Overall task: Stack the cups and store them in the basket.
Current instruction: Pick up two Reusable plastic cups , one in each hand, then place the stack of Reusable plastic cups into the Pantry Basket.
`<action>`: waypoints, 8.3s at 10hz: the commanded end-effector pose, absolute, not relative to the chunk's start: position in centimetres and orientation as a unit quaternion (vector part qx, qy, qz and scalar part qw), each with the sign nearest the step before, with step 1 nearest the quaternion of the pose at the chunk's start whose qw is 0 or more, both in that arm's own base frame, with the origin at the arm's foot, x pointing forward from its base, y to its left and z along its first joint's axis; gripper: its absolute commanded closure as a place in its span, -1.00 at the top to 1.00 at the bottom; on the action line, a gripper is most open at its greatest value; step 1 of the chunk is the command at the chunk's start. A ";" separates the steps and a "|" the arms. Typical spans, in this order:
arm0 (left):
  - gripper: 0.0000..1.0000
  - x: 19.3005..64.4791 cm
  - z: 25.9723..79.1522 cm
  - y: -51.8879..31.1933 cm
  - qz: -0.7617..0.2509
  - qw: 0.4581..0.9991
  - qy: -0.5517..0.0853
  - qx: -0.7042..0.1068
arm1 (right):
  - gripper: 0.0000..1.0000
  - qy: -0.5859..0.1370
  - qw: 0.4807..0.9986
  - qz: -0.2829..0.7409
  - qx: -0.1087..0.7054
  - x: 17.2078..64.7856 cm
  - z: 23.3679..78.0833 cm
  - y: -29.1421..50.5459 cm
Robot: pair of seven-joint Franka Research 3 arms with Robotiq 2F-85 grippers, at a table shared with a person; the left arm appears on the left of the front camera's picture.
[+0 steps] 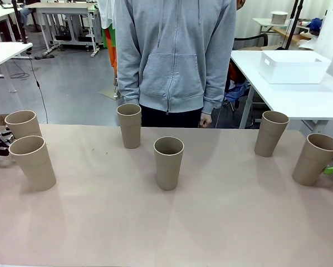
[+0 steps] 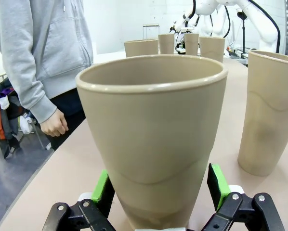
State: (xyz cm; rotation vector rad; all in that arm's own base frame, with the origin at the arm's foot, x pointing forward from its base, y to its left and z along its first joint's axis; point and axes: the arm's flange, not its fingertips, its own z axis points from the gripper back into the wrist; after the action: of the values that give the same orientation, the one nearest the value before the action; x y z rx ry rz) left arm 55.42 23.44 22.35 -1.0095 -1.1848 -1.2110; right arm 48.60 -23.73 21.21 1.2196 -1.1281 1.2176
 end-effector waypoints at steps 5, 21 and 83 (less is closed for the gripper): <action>1.00 55.0 23.2 22.2 -0.498 0.533 -0.509 -0.458 | 1.00 -0.463 0.514 0.499 0.522 49.3 21.3 -21.7; 1.00 55.4 23.8 19.9 -0.493 0.528 -0.506 -0.471 | 1.00 -0.439 0.499 0.502 0.553 49.9 20.9 -17.2; 0.70 35.9 41.0 -3.6 -0.529 0.474 -0.489 -0.507 | 0.66 -0.547 0.518 0.456 0.474 38.3 37.0 3.5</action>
State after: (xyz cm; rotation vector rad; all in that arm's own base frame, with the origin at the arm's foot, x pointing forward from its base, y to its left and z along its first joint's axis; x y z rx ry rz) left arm 36.05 -3.74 40.46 -1.2377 -1.1890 -1.2999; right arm 38.31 3.51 36.82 1.1414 -1.3041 1.0879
